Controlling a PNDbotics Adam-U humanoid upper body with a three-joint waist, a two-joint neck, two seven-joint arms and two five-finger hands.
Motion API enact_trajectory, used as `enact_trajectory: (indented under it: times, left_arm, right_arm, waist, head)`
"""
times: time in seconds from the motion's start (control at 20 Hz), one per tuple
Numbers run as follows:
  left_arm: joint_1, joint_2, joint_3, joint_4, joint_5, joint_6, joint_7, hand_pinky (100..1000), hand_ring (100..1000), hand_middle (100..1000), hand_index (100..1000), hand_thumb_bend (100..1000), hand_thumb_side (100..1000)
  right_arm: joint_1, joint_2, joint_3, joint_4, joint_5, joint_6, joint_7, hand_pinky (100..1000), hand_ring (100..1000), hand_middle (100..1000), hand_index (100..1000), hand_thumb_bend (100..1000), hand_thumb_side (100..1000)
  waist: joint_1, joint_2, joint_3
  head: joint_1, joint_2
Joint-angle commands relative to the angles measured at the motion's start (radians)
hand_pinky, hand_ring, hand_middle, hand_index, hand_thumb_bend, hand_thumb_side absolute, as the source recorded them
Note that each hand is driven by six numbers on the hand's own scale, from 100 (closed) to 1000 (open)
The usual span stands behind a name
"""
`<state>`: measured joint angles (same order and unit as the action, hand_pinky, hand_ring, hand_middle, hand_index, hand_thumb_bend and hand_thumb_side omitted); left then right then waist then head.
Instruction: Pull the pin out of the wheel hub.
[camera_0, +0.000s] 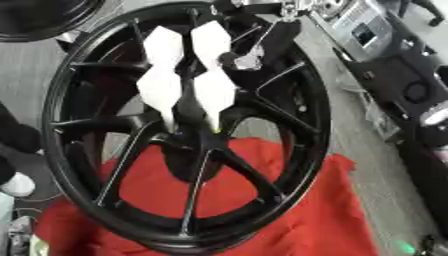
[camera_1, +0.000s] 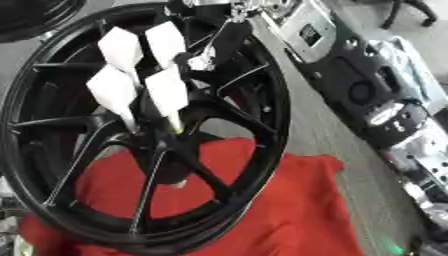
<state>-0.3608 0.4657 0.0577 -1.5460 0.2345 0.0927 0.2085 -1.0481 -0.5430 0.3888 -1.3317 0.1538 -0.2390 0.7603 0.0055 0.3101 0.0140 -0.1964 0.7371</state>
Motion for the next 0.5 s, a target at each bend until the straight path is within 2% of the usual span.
enact_trajectory:
  times: [0.05,0.3,0.5]
  left_arm:
    - [-0.006,0.027,0.002,-0.009,-0.003,-0.002,-0.002,714,752,716,715,146,851]
    - [-0.004,0.027,0.002,-0.008,-0.004,-0.002,-0.003,714,752,716,716,146,851]
    - [-0.002,0.029,0.003,-0.009,-0.005,-0.003,-0.003,715,752,716,716,147,850]
  right_arm:
    - [-0.031,-0.035,-0.025,-0.027,-0.036,0.030,-0.002,781,572,322,435,100,208]
    - [-0.038,-0.065,-0.053,-0.053,-0.091,0.078,0.003,780,566,319,431,100,203]
    - [-0.033,-0.117,-0.093,-0.104,-0.194,0.136,-0.003,783,565,320,430,100,199]
  waist:
    - [0.001,-0.032,0.002]
    - [0.000,-0.038,-0.001]
    - [-0.001,-0.042,-0.008]
  head:
    - [-0.002,0.003]
    - [0.003,0.010]
    - [0.007,0.009]
